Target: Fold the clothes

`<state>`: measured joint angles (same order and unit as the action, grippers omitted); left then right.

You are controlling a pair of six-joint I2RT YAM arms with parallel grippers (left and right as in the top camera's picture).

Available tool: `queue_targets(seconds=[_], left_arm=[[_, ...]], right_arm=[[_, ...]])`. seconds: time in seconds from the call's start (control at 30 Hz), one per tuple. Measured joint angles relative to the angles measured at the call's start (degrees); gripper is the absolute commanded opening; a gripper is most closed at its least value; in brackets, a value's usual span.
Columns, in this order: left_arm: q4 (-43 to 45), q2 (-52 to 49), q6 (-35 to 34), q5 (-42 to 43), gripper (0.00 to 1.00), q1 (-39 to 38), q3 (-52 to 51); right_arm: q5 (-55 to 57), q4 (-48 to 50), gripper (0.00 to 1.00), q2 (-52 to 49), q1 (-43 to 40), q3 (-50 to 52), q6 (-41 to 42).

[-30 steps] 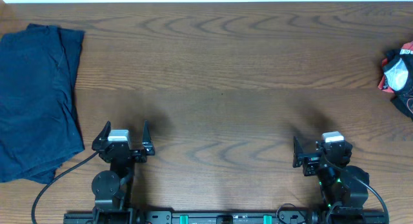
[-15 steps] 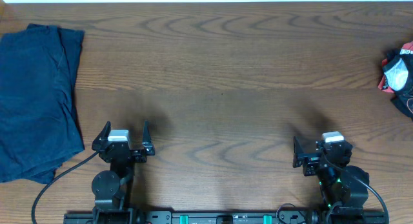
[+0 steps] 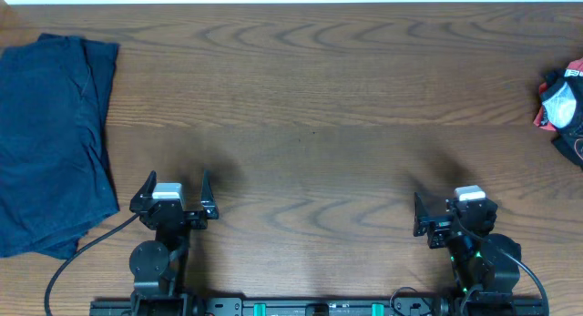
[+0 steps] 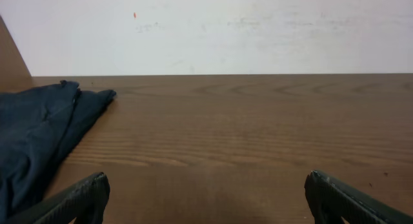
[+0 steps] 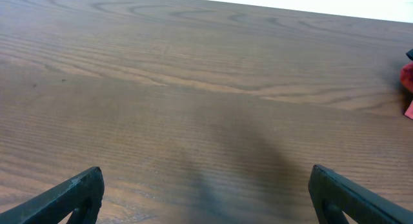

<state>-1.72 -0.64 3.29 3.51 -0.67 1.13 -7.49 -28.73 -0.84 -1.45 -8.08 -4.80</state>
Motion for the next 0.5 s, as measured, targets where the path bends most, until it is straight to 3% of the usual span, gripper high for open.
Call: queue_targets(seconds=[0.33,0.5], left_arm=[[0.02,0.0,-0.13,-0.02,0.98,0.0,0.0],[0.22,0.0,-6.75,-0.02,0.98,0.0,0.0]], right_arm=[[0.0,0.02,0.99,0.0,0.0,0.0,-0.02],[0.0,0.02,0.99,0.0,0.0,0.0,0.0]])
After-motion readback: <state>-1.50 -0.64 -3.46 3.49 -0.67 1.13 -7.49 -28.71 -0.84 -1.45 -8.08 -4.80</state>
